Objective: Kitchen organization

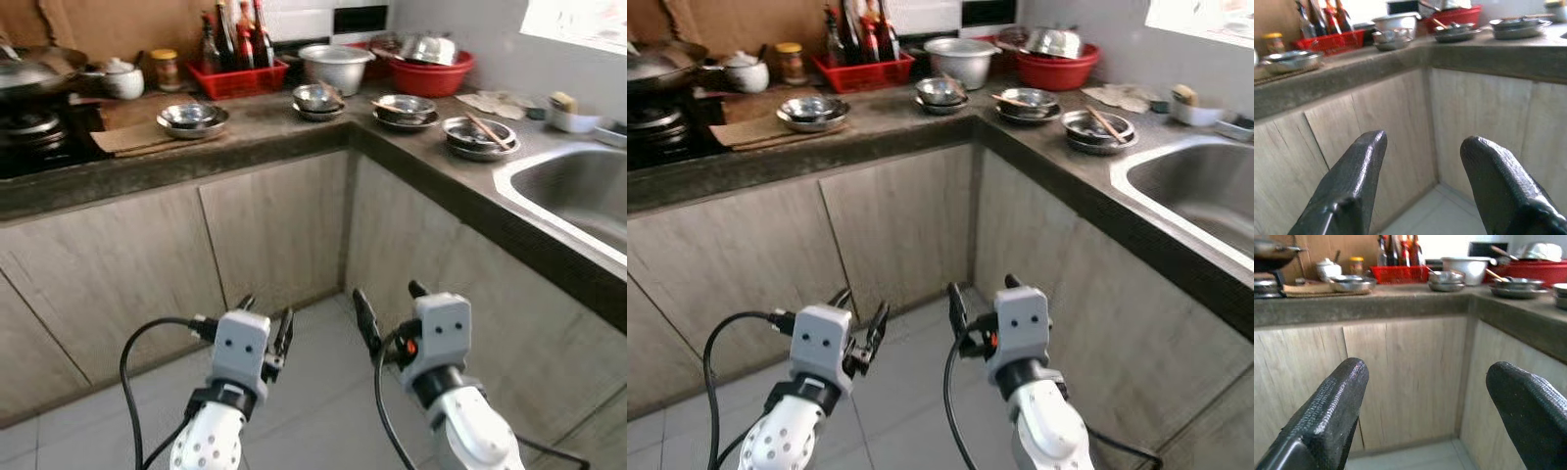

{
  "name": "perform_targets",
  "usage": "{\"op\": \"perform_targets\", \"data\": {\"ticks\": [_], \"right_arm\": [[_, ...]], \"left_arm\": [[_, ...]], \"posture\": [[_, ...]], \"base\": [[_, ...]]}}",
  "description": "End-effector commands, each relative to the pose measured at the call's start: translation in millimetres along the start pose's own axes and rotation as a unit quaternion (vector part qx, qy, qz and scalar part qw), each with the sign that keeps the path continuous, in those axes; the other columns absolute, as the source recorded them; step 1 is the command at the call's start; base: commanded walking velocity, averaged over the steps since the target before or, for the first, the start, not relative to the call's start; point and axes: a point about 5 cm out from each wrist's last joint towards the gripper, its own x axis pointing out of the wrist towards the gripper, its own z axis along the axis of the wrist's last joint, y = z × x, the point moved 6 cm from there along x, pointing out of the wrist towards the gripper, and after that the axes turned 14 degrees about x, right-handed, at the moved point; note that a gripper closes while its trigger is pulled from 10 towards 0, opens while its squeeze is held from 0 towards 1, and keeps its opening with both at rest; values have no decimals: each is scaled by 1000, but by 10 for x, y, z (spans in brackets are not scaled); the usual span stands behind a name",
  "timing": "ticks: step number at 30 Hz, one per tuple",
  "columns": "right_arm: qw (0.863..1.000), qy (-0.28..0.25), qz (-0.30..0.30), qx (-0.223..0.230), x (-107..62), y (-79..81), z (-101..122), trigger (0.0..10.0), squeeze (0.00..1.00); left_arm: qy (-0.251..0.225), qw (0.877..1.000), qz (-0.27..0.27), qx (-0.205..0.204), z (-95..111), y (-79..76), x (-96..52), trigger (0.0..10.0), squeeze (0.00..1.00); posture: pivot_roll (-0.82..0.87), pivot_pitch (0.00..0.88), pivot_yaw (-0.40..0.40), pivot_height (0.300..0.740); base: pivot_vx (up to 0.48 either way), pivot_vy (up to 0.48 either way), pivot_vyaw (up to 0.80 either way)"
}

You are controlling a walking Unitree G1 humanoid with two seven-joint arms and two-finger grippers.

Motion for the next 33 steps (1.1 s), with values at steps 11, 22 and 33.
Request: {"op": "perform_targets", "data": {"ticks": [11, 22, 33], "right_arm": [[1000, 0, -8, 2, 35, -40, -20, 10000, 0], [1000, 1, -13, 6, 45, -67, -44, 10000, 0], [1000, 7, -16, 7, 10, -77, -99, 10000, 0]], "left_arm": [[-6, 1000, -9, 0, 32, -32, -11, 10000, 0], [-7, 1000, -14, -2, 20, -50, -17, 10000, 0], [-6, 1000, -15, -3, 23, -66, -19, 10000, 0]], "posture": [[133, 44, -18, 740], [134, 28, -16, 740], [137, 38, -18, 740]], "base": [[310, 0, 800], [310, 0, 131], [312, 0, 0]]}}
